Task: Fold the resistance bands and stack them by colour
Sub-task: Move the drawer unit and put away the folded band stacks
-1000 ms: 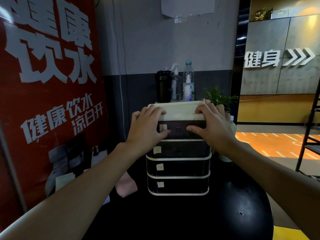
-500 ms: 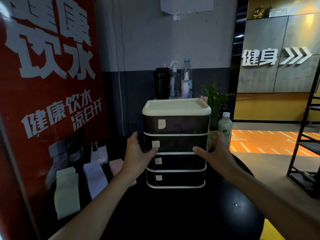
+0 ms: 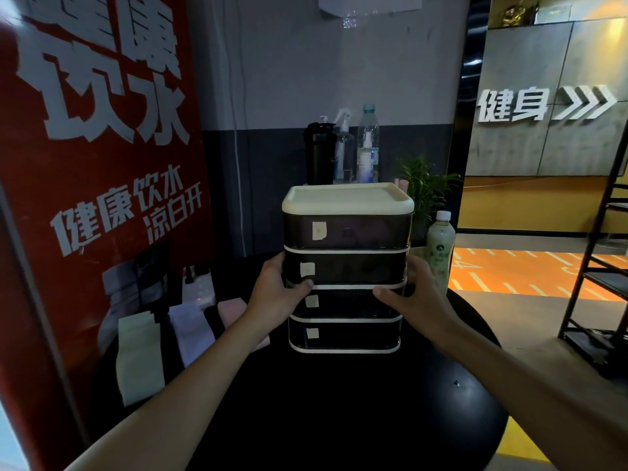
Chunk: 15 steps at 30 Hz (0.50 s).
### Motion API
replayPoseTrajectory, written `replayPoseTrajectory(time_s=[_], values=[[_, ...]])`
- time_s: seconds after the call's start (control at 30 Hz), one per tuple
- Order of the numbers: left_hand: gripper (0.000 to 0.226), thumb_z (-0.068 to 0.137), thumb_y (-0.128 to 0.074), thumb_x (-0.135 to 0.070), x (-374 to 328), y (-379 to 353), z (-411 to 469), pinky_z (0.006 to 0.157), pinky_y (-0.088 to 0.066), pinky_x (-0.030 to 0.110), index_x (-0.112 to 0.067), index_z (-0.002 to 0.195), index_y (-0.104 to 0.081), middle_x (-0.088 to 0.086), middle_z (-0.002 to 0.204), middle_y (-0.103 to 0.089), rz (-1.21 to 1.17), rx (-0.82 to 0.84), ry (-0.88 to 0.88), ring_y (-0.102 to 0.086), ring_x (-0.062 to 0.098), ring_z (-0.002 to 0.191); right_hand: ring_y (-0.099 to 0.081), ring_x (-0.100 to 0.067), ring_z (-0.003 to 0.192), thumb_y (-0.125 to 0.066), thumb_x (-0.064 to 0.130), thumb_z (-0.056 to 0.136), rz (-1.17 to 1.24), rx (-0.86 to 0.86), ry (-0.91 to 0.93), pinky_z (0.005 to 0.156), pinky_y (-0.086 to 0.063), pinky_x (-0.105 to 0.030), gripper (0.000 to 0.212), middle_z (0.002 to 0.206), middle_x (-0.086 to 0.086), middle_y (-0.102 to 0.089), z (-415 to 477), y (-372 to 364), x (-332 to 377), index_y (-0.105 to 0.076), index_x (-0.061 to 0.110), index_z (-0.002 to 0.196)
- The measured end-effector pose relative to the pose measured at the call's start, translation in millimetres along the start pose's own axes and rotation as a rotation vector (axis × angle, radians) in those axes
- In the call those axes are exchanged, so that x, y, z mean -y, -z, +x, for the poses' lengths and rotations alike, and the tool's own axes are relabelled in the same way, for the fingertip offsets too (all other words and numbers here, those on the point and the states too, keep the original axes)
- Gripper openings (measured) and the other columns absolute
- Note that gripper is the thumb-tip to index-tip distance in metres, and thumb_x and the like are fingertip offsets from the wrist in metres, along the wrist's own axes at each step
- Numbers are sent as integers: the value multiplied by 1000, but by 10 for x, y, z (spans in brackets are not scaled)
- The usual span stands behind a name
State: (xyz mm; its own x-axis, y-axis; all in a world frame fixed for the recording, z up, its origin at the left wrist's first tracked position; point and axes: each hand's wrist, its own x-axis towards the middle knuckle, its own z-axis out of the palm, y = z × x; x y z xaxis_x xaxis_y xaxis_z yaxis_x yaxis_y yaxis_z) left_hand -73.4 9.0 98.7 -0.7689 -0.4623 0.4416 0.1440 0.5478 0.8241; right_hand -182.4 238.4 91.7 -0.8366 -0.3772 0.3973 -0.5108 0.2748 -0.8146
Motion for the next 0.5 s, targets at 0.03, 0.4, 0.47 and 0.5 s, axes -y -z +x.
replayPoseTrajectory(time_s=[0.03, 0.4, 0.47, 0.5], values=[[47, 85, -74, -13, 3, 27, -18, 89, -43, 17, -26, 125, -52, -5, 122, -58, 21, -2, 3, -54, -5, 103, -46, -19, 122, -79, 52, 66, -29, -36, 9, 103, -44, -48, 70, 127, 5, -43, -46, -21, 33, -39, 40, 122], [29, 93, -65, -10, 453, 889, 47, 93, -43, 27, -8, 121, -58, 6, 115, -58, 383, 184, 97, -54, 18, 112, -61, -8, 80, -70, 22, 88, 90, 337, 57, 69, -48, -11, 24, 89, 1, -65, -564, -965, 523, -60, 18, 109], [29, 93, -65, -12, 584, 1022, 119, 90, -42, 24, -8, 121, -57, 5, 117, -57, 454, 254, 102, -54, 19, 113, -61, -4, 85, -68, 23, 90, 91, 392, 16, 72, -46, -8, 27, 92, 4, -65, -632, -1276, 491, -61, 13, 113], [33, 93, -66, -14, 650, 1072, 160, 89, -40, 22, -6, 124, -56, 5, 120, -56, 503, 292, 108, -53, 18, 116, -61, -4, 91, -67, 24, 91, 89, 404, -14, 76, -45, -8, 31, 96, 6, -64, -659, -1443, 450, -60, 11, 118]])
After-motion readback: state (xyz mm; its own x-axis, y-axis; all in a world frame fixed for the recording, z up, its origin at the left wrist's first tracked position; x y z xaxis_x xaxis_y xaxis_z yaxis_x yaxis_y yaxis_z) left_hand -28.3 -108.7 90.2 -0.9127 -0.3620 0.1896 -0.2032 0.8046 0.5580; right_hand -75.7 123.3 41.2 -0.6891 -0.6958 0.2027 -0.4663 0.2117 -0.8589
